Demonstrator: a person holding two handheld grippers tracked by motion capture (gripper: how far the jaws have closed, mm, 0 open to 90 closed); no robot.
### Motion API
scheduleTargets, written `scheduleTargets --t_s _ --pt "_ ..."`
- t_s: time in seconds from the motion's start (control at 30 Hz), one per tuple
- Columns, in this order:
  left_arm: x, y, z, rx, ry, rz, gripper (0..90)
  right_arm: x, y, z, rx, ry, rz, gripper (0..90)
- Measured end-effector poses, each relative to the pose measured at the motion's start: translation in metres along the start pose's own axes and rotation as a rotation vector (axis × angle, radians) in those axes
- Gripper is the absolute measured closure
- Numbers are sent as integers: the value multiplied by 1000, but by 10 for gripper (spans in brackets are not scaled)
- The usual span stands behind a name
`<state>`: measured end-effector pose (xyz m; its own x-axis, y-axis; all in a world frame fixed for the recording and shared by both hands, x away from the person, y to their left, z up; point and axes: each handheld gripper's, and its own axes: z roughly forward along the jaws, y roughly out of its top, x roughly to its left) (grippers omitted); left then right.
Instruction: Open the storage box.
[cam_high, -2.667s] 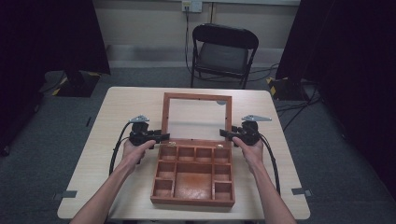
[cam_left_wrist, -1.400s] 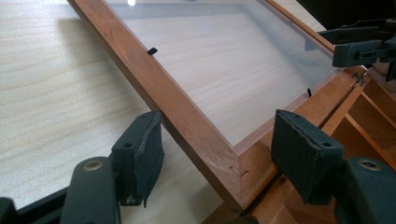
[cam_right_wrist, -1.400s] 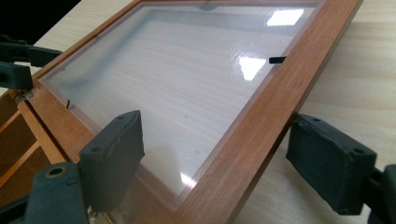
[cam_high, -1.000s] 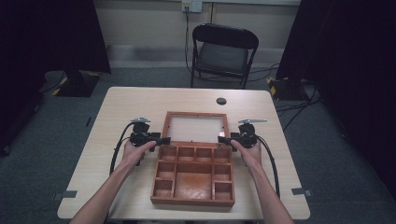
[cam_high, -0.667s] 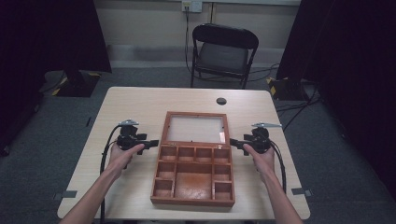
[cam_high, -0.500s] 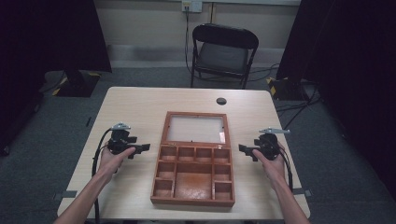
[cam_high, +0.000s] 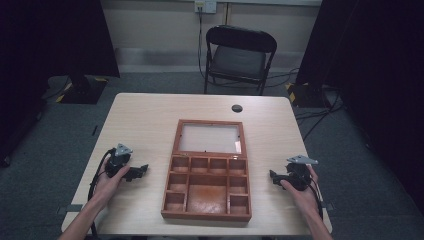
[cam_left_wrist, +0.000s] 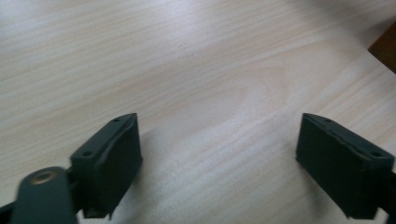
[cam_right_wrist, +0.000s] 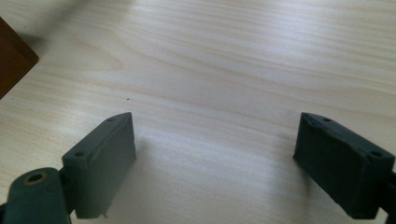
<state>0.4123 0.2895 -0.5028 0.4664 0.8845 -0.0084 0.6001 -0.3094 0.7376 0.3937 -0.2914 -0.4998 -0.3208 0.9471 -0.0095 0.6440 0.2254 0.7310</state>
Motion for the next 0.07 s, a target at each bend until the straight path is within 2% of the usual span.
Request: scheduleTargets --t_s 0.07 --pt "0 0 0 3 2 1 93 0 0 0 -2 -7 4 116"
